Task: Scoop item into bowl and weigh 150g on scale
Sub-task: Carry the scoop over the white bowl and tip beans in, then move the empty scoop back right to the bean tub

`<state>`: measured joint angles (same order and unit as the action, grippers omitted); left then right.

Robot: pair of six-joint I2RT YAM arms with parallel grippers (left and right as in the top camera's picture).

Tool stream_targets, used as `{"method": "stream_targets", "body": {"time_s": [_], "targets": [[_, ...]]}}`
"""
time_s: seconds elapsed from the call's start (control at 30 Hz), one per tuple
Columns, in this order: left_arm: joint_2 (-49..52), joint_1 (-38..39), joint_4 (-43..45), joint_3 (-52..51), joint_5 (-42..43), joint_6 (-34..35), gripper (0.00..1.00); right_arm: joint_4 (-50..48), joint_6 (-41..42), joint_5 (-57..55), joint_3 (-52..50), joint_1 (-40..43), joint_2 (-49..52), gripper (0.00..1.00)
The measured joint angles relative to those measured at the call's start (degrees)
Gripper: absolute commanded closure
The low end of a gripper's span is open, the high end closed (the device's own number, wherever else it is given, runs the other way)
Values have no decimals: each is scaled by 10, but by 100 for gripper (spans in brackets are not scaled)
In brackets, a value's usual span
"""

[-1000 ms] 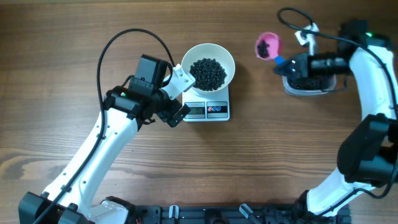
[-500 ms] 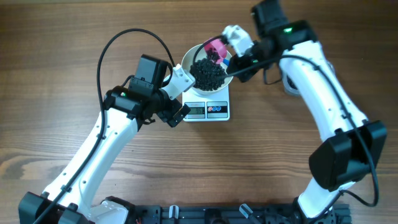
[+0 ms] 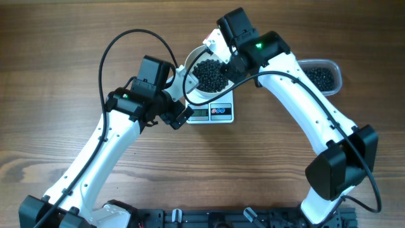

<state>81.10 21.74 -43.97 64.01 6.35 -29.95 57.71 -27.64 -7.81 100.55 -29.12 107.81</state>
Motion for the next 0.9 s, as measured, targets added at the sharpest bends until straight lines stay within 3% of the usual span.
{"method": "stream_targets", "body": {"time_s": [0.2, 0.43, 0.67, 0.9], "targets": [[0, 0, 0, 0, 0, 0, 0, 7, 0, 85, 0, 54, 0, 96], [0, 0, 0, 0, 0, 0, 0, 53, 28, 138, 1, 194, -47, 96], [0, 0, 0, 0, 0, 0, 0, 152, 46, 137, 4, 330, -70, 96], [0, 0, 0, 0, 0, 0, 0, 149, 49, 68, -78, 362, -70, 96]]}}
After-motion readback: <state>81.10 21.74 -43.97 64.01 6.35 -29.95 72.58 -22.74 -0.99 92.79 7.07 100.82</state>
